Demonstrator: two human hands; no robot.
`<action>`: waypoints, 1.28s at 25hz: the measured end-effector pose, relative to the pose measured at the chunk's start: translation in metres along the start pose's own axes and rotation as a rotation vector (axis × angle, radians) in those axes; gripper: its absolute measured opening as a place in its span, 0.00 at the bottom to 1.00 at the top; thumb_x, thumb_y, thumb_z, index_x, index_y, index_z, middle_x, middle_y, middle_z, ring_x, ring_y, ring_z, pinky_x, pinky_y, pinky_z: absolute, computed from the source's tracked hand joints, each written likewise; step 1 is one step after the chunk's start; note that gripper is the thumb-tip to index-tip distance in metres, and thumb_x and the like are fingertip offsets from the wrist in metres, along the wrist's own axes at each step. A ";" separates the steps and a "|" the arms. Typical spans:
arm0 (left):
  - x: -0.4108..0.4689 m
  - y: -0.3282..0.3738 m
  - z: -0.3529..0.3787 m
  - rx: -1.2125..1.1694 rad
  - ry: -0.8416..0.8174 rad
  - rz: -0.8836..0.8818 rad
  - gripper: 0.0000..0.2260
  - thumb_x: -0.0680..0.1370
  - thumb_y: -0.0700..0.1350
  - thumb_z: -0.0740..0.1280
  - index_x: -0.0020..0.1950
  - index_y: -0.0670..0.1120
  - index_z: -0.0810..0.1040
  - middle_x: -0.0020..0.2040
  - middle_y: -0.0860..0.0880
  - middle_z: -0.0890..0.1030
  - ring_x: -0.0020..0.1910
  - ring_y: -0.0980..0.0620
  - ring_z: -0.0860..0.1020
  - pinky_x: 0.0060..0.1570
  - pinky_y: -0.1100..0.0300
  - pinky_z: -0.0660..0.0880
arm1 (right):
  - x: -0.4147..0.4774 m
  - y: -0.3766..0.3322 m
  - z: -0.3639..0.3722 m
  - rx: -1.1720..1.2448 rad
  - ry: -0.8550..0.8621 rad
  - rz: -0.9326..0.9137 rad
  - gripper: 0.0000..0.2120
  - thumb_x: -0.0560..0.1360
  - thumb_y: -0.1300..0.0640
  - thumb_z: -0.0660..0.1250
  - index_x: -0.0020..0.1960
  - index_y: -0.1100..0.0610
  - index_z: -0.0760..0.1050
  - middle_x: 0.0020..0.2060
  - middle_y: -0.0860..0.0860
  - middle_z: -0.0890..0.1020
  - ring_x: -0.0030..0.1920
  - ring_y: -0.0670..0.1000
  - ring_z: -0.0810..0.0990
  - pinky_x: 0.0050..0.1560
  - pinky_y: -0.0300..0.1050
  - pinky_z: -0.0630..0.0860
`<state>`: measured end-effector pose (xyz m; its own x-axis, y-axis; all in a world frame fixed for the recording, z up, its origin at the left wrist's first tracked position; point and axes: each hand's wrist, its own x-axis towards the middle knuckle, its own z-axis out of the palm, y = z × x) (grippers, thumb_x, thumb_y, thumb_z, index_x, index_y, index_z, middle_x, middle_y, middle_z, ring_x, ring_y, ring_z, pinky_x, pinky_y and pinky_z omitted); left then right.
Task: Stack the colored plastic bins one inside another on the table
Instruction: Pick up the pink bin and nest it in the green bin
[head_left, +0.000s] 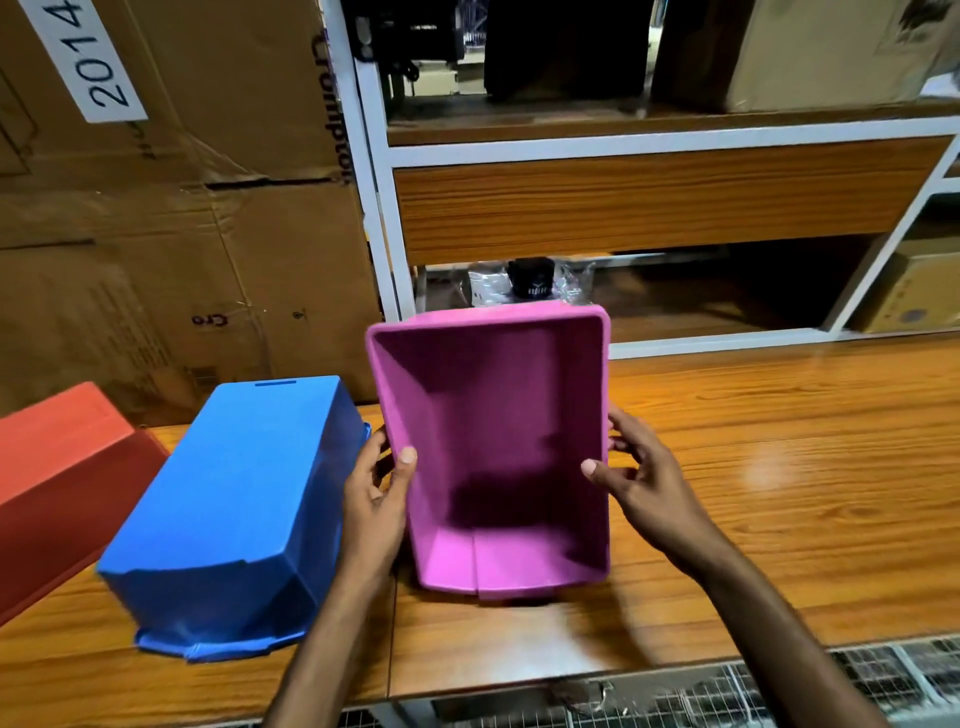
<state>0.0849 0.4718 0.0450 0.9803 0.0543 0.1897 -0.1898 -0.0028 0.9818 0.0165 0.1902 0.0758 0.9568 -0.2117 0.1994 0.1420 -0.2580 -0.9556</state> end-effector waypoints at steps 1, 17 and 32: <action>0.008 0.002 0.001 -0.027 0.016 0.004 0.13 0.82 0.45 0.68 0.65 0.45 0.79 0.59 0.46 0.84 0.55 0.50 0.82 0.61 0.49 0.76 | 0.005 -0.016 -0.004 -0.004 -0.019 -0.032 0.36 0.75 0.69 0.74 0.71 0.35 0.70 0.63 0.49 0.74 0.56 0.49 0.76 0.48 0.38 0.78; 0.027 -0.011 0.033 -0.369 -0.068 -0.354 0.16 0.84 0.35 0.60 0.71 0.44 0.75 0.59 0.42 0.83 0.47 0.57 0.84 0.56 0.60 0.80 | 0.002 -0.098 0.018 0.076 0.054 -0.088 0.27 0.68 0.68 0.80 0.62 0.51 0.80 0.43 0.47 0.78 0.36 0.43 0.73 0.41 0.35 0.76; 0.028 0.059 0.009 -0.217 -0.395 -0.348 0.23 0.73 0.44 0.77 0.67 0.58 0.79 0.57 0.46 0.84 0.55 0.52 0.82 0.56 0.53 0.78 | 0.001 -0.043 -0.046 0.383 0.039 0.387 0.28 0.71 0.73 0.74 0.67 0.53 0.78 0.54 0.54 0.81 0.48 0.51 0.81 0.47 0.47 0.77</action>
<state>0.1019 0.4646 0.1083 0.9247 -0.3627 -0.1152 0.1823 0.1563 0.9707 -0.0008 0.1577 0.1271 0.9484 -0.2601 -0.1812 -0.1289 0.2057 -0.9701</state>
